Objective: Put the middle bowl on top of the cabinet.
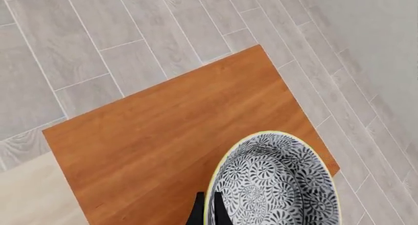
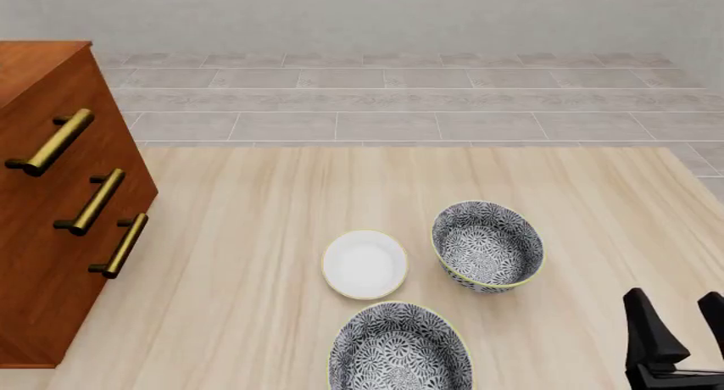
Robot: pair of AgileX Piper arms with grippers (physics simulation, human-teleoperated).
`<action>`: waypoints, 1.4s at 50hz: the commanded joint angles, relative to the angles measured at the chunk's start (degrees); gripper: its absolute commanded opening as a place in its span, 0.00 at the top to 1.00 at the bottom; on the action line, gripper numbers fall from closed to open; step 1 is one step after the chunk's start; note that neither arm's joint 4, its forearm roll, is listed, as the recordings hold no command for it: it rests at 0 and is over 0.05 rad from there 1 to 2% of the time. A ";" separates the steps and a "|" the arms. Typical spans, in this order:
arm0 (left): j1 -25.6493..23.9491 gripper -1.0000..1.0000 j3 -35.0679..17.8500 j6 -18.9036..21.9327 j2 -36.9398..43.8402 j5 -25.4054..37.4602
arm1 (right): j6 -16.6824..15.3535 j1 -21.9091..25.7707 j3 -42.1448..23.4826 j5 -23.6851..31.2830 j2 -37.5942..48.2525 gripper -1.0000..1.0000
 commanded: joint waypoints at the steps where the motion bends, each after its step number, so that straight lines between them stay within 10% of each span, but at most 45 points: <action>1: 0.26 1.00 1.03 0.67 0.19 -0.83 | 0.03 -0.03 0.06 0.35 -0.43 0.00; 59: 0.15 1.00 1.84 -0.49 -1.43 -2.77 | 0.71 -0.11 0.07 0.63 -0.91 0.00; 60: 0.04 0.00 1.90 -0.62 -1.50 -2.87 | 0.72 -0.12 0.08 0.59 -0.88 0.00; 70: -0.75 0.00 2.44 -0.94 -1.80 -3.57 | 0.69 -0.09 0.11 0.31 -0.64 0.00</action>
